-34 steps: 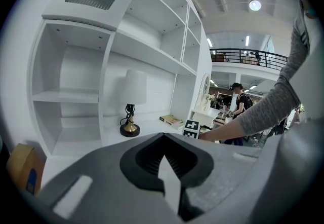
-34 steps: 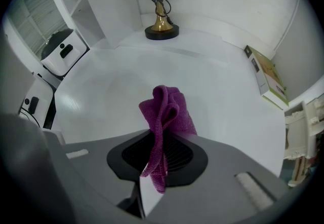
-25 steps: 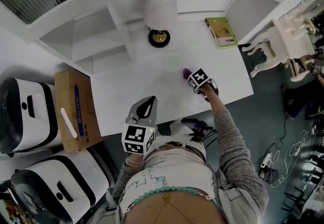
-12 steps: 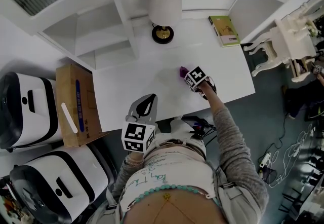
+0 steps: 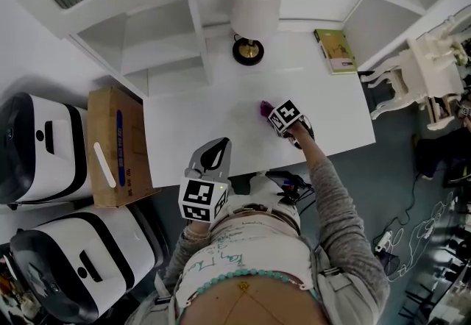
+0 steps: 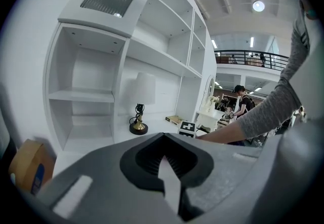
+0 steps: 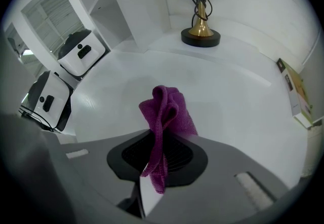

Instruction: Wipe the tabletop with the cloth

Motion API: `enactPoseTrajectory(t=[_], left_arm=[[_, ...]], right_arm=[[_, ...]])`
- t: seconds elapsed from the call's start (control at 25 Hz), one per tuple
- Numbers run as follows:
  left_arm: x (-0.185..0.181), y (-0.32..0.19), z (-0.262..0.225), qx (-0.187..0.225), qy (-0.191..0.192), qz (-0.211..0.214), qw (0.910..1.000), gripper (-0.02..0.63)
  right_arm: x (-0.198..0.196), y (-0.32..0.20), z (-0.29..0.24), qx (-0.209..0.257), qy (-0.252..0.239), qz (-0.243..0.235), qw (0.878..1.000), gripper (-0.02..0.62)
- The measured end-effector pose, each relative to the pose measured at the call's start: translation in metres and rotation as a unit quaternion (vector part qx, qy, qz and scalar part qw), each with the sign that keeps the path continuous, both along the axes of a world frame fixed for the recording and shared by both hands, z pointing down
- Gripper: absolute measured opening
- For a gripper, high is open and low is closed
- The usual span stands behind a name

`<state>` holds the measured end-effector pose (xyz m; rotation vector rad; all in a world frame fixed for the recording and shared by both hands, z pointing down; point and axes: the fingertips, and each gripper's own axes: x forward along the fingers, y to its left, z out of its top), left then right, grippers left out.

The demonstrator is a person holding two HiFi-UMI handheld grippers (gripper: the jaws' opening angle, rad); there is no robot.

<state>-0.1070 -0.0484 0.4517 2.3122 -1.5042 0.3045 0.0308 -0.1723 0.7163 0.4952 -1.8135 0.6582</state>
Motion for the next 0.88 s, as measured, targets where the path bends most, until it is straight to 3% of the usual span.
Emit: enactPoseTrajectory(t=[0.88], left_arm=[[-0.044, 0.02, 0.0, 0.002, -0.001, -0.025, 0.9997, 0.002]], right_arm=[[-0.054, 0.018, -0.002, -0.012, -0.015, -0.021, 1.0, 0.078]])
